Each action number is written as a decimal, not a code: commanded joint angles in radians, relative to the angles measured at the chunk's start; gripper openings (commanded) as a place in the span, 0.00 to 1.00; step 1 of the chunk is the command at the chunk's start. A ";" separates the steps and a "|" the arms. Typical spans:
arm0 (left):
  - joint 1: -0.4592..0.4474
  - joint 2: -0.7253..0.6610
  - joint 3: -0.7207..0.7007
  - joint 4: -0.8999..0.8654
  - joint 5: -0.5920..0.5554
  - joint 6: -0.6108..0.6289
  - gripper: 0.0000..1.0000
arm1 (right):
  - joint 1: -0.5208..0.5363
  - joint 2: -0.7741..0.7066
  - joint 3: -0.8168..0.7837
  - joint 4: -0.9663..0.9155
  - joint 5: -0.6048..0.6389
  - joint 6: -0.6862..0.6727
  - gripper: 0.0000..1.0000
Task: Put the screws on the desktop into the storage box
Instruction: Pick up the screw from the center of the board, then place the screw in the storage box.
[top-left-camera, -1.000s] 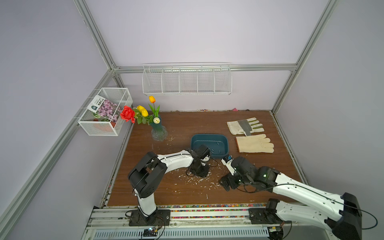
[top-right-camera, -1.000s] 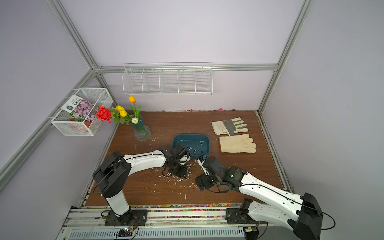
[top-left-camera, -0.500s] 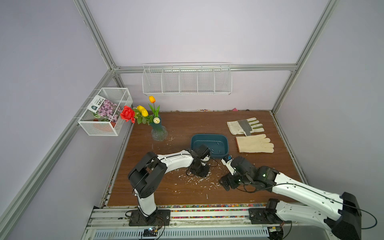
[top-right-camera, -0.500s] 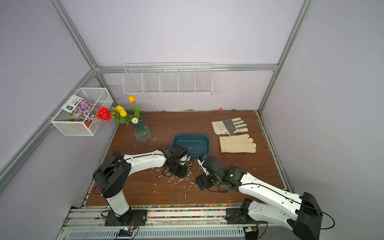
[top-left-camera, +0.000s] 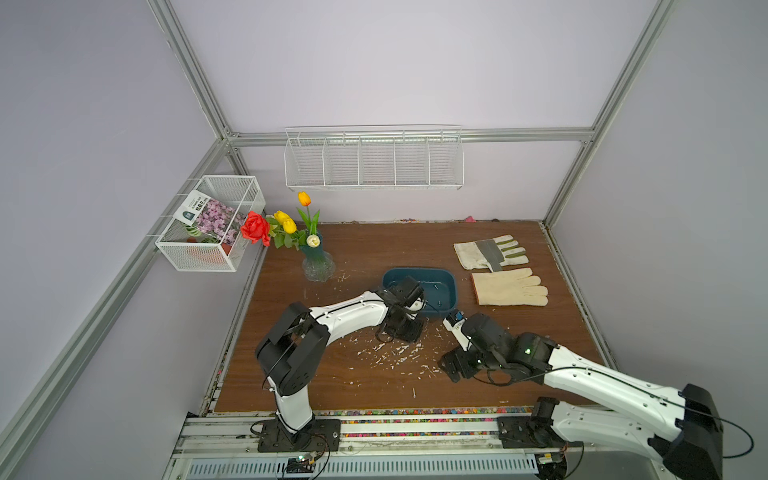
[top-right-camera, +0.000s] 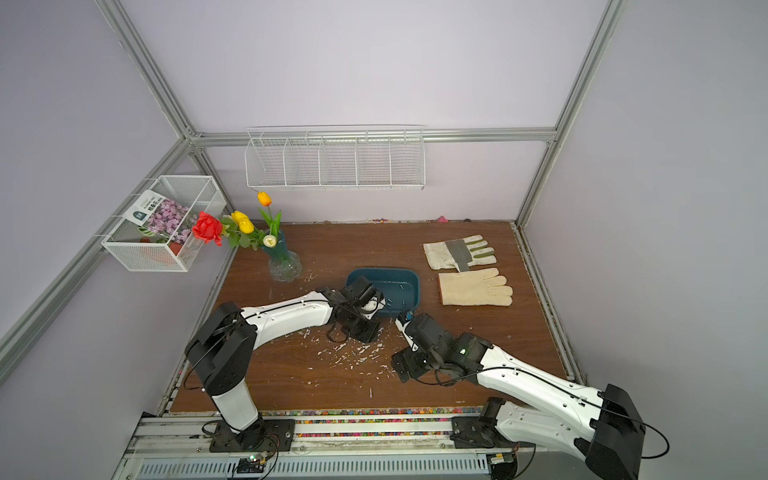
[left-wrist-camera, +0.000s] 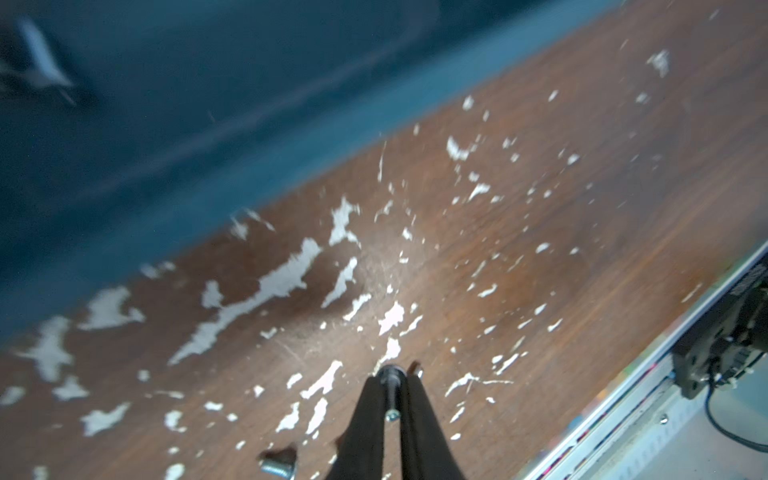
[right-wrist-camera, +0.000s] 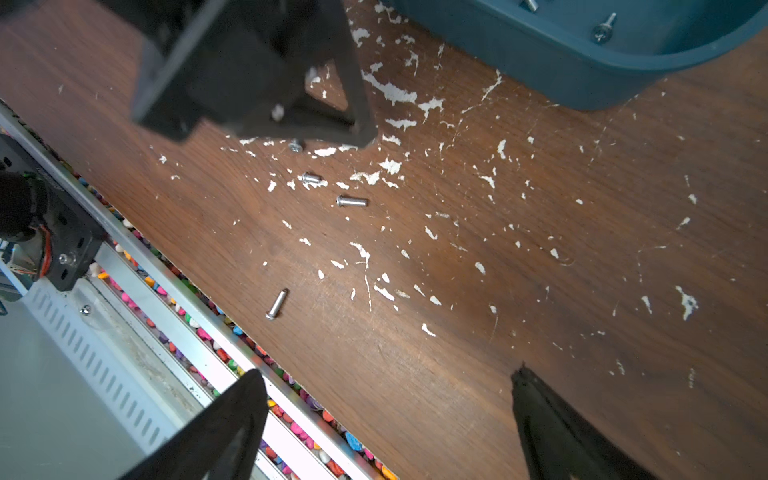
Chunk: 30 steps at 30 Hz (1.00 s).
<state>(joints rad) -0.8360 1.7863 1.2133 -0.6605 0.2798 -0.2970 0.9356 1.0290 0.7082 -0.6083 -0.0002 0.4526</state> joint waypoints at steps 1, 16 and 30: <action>0.034 -0.018 0.092 -0.054 -0.023 0.047 0.13 | -0.004 -0.012 -0.018 0.018 0.008 0.010 0.95; 0.167 0.083 0.354 -0.078 -0.008 0.109 0.13 | -0.004 -0.004 -0.019 0.018 0.016 0.011 0.94; 0.218 0.081 0.339 -0.049 0.022 0.107 0.89 | -0.005 0.020 -0.003 0.014 0.020 0.002 0.94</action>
<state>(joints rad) -0.6224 1.9087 1.5612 -0.7143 0.2844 -0.2016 0.9356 1.0348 0.7006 -0.6010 0.0051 0.4561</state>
